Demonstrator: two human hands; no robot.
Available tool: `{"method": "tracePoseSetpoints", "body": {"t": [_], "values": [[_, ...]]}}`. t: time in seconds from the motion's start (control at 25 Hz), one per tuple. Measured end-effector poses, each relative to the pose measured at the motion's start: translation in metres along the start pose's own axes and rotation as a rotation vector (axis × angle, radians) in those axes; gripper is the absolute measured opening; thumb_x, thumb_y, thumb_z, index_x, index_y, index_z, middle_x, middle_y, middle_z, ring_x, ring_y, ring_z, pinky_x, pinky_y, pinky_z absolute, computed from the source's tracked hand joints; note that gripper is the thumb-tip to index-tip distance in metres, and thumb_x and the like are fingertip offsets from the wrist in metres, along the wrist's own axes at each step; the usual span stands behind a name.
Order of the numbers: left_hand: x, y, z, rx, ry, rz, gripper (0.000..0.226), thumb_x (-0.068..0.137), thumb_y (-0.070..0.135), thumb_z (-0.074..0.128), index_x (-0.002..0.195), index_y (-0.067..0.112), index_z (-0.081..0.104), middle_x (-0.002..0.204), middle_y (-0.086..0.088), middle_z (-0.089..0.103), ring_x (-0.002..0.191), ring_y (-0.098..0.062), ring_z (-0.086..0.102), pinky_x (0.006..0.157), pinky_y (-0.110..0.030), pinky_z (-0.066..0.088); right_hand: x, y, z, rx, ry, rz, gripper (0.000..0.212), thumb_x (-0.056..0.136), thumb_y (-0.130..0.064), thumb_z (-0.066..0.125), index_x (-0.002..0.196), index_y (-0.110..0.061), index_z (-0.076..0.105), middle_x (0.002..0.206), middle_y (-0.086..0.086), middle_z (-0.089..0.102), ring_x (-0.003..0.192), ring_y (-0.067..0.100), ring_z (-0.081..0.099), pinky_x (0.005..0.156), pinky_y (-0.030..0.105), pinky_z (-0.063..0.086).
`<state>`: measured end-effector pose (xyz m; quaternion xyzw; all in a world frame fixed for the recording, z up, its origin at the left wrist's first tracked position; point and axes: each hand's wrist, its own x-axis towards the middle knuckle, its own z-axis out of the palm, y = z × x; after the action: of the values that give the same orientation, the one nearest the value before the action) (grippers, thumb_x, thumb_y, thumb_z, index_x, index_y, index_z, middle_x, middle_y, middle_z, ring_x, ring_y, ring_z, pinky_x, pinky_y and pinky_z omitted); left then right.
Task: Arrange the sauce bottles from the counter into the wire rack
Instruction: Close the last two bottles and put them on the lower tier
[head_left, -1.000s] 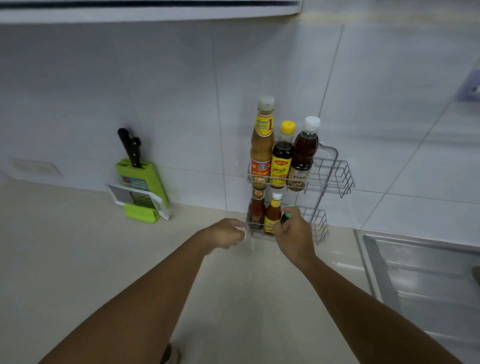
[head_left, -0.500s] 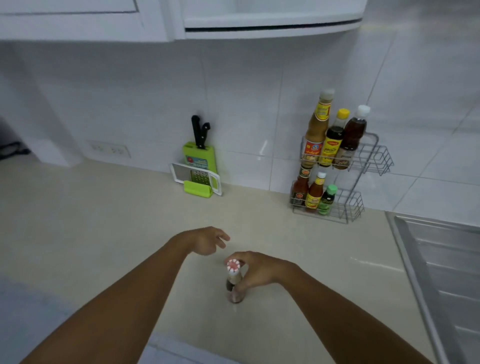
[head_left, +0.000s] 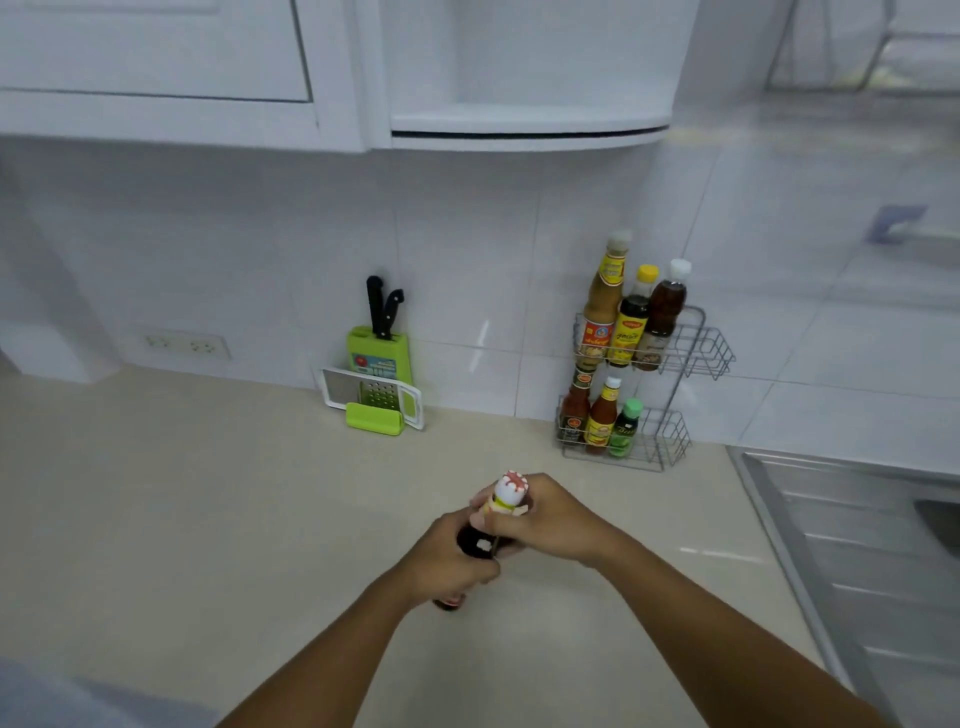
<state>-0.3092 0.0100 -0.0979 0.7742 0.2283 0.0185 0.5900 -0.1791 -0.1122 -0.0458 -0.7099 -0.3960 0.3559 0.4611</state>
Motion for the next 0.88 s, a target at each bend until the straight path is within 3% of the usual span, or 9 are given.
{"method": "tracePoseSetpoints", "body": {"t": [0.12,0.2,0.28,0.36,0.48,0.56,0.64,0.76,0.88], "values": [[0.004,0.044,-0.002,-0.013,-0.142,0.027,0.044,0.065,-0.005,0.061,0.105,0.014,0.065,0.065,-0.013,0.062,0.053,-0.028,0.058,0.057,-0.033,0.051,-0.011,-0.033,-0.047,-0.308,0.165,-0.232,0.021,0.096,-0.039,0.068,0.105,-0.021,0.07,0.086,0.004,0.072,0.061,0.011,0.069,0.053,0.031,0.054],[0.004,0.07,0.0,-0.009,-0.304,0.024,0.044,0.066,-0.007,0.059,0.106,0.009,0.065,0.065,-0.019,0.059,0.051,-0.028,0.055,0.058,-0.033,0.051,-0.016,-0.049,-0.071,-0.701,0.126,-0.372,0.026,0.103,-0.04,0.05,0.102,-0.023,0.068,0.078,-0.007,0.067,0.066,0.014,0.062,0.06,0.04,0.051],[0.007,0.091,0.011,-0.009,-0.358,0.025,0.037,0.067,-0.005,0.06,0.102,0.008,0.064,0.067,-0.019,0.059,0.05,-0.027,0.056,0.06,-0.035,0.052,-0.022,-0.055,-0.087,-0.794,0.119,-0.36,0.027,0.102,-0.034,0.037,0.103,-0.025,0.063,0.074,-0.009,0.062,0.069,0.018,0.059,0.064,0.044,0.05],[0.012,0.104,0.029,0.152,-0.17,0.07,0.029,0.067,0.012,0.065,0.095,0.021,0.063,0.07,-0.009,0.063,0.055,-0.024,0.057,0.062,-0.039,0.054,-0.025,-0.051,-0.096,-0.665,0.223,-0.283,0.024,0.095,-0.035,0.032,0.098,-0.03,0.055,0.079,-0.002,0.064,0.071,0.019,0.059,0.065,0.044,0.05],[0.02,0.121,0.05,0.879,0.299,0.172,0.035,0.073,0.042,0.058,0.108,0.035,0.052,0.088,0.003,0.069,0.079,-0.023,0.067,0.067,-0.032,0.05,-0.026,-0.042,-0.112,-0.426,0.379,-0.093,0.023,0.096,-0.03,0.036,0.086,-0.023,0.056,0.078,-0.002,0.057,0.069,0.014,0.052,0.063,0.035,0.045],[0.025,0.13,0.064,1.03,0.372,0.178,0.036,0.079,0.044,0.055,0.113,0.037,0.049,0.095,0.004,0.07,0.084,-0.022,0.068,0.066,-0.029,0.047,-0.027,-0.039,-0.125,-0.33,0.363,0.088,0.028,0.103,-0.024,0.038,0.085,-0.015,0.057,0.073,-0.001,0.051,0.062,0.012,0.046,0.053,0.025,0.037],[0.034,0.138,0.07,0.763,0.212,0.131,0.031,0.072,0.038,0.063,0.101,0.04,0.054,0.086,0.003,0.068,0.07,-0.019,0.061,0.061,-0.027,0.044,-0.031,-0.042,-0.14,-0.289,0.314,0.172,0.028,0.104,-0.03,0.041,0.09,-0.015,0.06,0.074,-0.005,0.054,0.061,0.009,0.047,0.05,0.02,0.034],[0.053,0.154,0.071,-0.083,-0.331,-0.077,0.023,0.067,0.007,0.069,0.082,0.023,0.063,0.069,-0.011,0.06,0.052,-0.024,0.056,0.058,-0.03,0.047,-0.036,-0.039,-0.164,-0.389,0.309,-0.032,0.022,0.098,-0.041,0.047,0.092,-0.028,0.064,0.091,-0.013,0.07,0.083,0.007,0.064,0.07,0.03,0.051],[0.075,0.164,0.084,-0.047,-0.429,-0.062,0.022,0.068,0.0,0.068,0.083,0.013,0.06,0.063,-0.011,0.06,0.05,-0.027,0.056,0.058,-0.038,0.049,-0.03,-0.031,-0.182,-0.508,0.357,-0.122,0.024,0.092,-0.035,0.039,0.088,-0.024,0.06,0.081,-0.005,0.068,0.077,0.015,0.062,0.07,0.042,0.051]]}}
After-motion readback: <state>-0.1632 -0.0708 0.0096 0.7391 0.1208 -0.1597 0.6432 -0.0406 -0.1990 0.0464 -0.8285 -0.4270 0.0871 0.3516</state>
